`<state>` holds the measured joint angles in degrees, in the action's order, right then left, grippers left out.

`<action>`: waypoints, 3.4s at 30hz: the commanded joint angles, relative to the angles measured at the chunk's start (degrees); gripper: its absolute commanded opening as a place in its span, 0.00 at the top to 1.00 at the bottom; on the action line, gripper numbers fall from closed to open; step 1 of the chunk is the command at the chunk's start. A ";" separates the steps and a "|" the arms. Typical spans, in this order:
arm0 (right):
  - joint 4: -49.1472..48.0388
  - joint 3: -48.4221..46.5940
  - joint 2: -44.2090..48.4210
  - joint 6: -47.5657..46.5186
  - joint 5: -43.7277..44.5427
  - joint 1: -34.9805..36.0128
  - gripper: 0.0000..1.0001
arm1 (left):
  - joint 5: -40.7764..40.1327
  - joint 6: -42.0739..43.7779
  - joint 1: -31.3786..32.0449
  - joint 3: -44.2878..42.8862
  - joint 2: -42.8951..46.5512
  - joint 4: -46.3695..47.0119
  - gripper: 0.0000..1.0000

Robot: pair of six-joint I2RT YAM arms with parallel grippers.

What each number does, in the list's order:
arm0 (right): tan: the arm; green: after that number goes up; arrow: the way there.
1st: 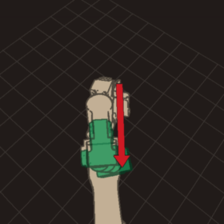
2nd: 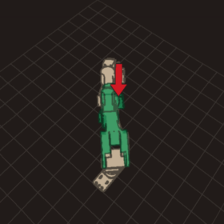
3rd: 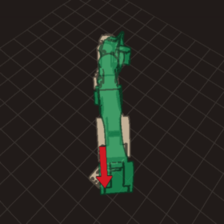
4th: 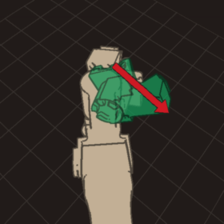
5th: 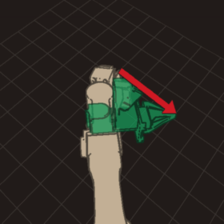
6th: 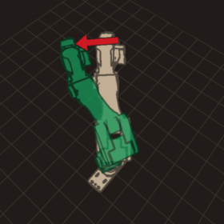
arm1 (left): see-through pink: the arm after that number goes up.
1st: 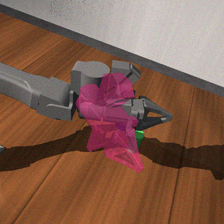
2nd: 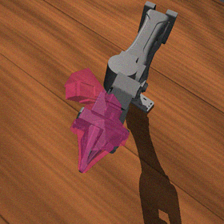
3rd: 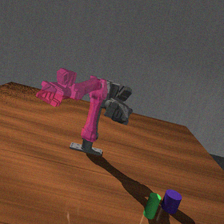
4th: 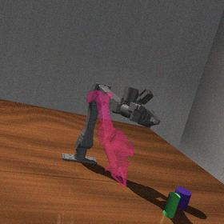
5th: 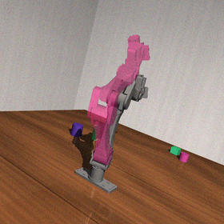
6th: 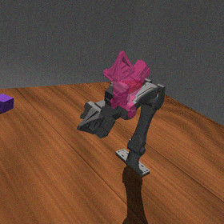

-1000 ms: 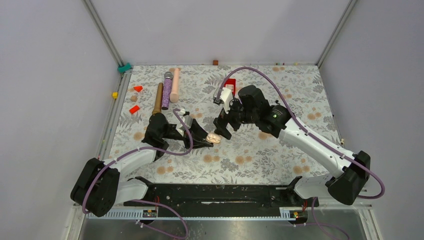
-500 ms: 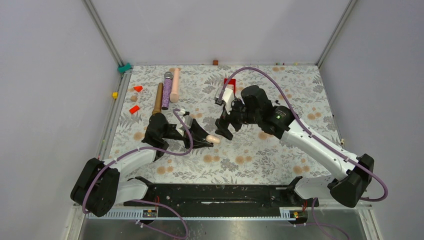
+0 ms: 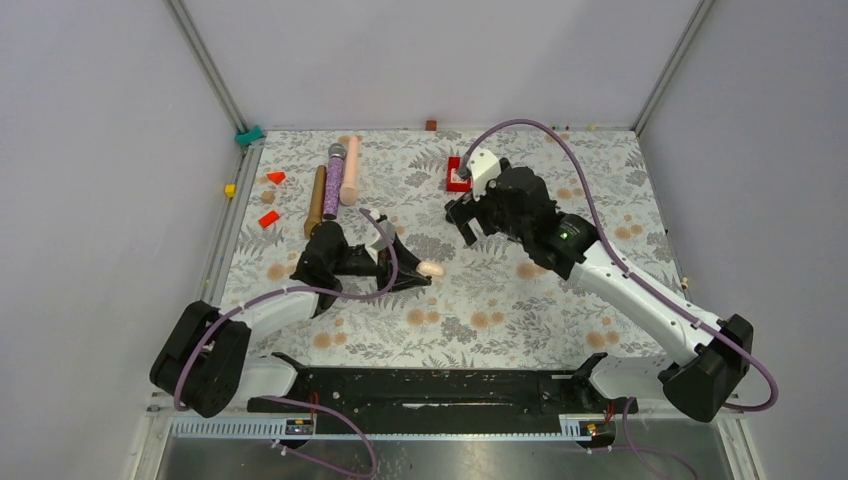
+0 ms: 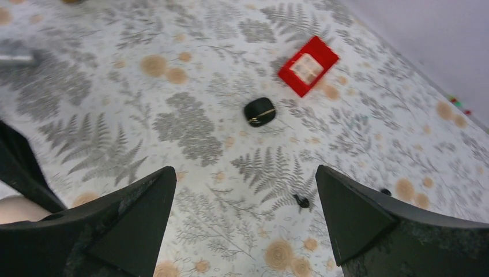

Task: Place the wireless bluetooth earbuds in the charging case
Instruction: Close the charging case, then place the charging case at the center of the board.

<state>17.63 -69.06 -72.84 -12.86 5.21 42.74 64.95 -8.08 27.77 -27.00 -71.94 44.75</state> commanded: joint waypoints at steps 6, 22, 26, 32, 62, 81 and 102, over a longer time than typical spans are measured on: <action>-6.51 2.05 3.46 5.25 9.61 -3.95 0.01 | -13.27 -1.50 0.22 -10.24 -9.22 -13.73 1.00; -6.48 2.70 3.76 6.26 7.13 -5.76 0.01 | -19.80 -2.74 -0.04 -29.31 -30.82 -43.76 1.00; -6.47 2.79 3.62 6.39 6.91 -6.12 0.01 | -21.68 -3.75 -0.35 -31.03 -34.01 -45.67 1.00; -6.53 2.79 3.07 6.65 6.83 -6.33 0.01 | -23.34 -4.64 -1.13 -34.03 -37.89 -50.49 1.00; -6.60 2.04 -3.44 9.68 8.10 -7.49 0.00 | -26.12 -4.93 -2.35 -36.27 -38.64 -54.58 0.19; 1.42 -11.66 -28.60 20.12 -7.12 -15.11 0.01 | -26.69 -4.18 -4.28 -37.03 -36.10 -57.07 0.01; 12.53 -32.74 -52.59 29.63 -13.08 -16.20 0.01 | -31.07 -5.84 -5.98 -33.07 -28.31 -53.19 0.01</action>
<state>27.64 -97.54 -123.39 14.06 -6.79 27.09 38.02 -13.78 22.13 -61.32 -105.21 -10.83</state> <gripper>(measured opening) 0.988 0.984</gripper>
